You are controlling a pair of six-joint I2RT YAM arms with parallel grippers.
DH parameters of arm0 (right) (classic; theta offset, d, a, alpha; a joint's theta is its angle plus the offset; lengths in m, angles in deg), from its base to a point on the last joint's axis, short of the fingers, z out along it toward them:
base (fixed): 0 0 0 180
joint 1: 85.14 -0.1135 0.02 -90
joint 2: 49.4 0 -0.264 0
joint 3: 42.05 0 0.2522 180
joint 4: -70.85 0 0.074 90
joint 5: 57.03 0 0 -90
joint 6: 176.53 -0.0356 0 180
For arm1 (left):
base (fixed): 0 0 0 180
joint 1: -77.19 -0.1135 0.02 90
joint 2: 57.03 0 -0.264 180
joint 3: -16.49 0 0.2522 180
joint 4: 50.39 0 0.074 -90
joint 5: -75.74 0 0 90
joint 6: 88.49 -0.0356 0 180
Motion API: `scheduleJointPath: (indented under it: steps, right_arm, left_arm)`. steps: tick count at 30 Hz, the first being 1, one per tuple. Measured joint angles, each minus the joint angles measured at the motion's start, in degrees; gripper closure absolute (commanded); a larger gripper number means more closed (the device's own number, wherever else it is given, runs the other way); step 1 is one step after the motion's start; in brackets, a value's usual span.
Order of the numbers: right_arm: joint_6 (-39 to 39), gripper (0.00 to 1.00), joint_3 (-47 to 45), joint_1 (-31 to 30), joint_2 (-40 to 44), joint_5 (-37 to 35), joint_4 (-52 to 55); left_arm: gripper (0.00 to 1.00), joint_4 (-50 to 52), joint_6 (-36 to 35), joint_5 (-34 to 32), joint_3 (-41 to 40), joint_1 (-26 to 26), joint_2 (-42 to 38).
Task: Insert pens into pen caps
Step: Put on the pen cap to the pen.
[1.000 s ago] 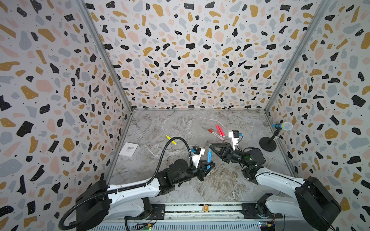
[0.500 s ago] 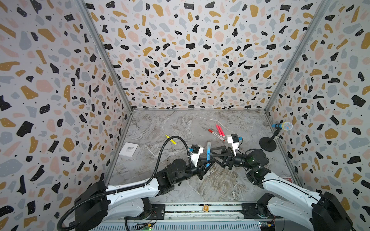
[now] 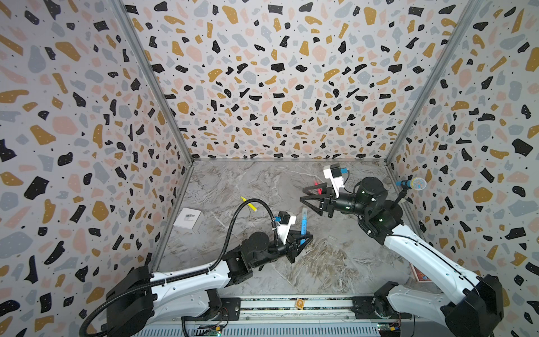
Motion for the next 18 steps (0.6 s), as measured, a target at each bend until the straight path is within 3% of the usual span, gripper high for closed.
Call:
scheduleJointPath:
  steps: [5, 10, 12, 18]
  right_arm:
    - [2.2, 0.52, 0.0, -1.5, -1.6, 1.5, 5.4]
    - [3.1, 0.89, -0.1, -2.0, -1.4, 3.0, 6.4]
    - [2.2, 0.98, -0.1, -2.3, -1.2, 3.7, 6.8]
    - [2.1, 1.0, -2.8, -3.3, 0.4, 3.2, 5.7]
  left_arm:
    - [1.0, 0.7, -0.2, 0.0, 0.0, 0.0, -0.1]
    - [1.0, 1.9, -0.1, -0.3, 0.0, -0.1, 0.0]
    - [1.0, 2.5, -0.9, -0.5, 0.0, -0.1, 0.0]
    - [1.0, 4.7, -1.4, -1.3, 0.0, 0.0, -0.8]
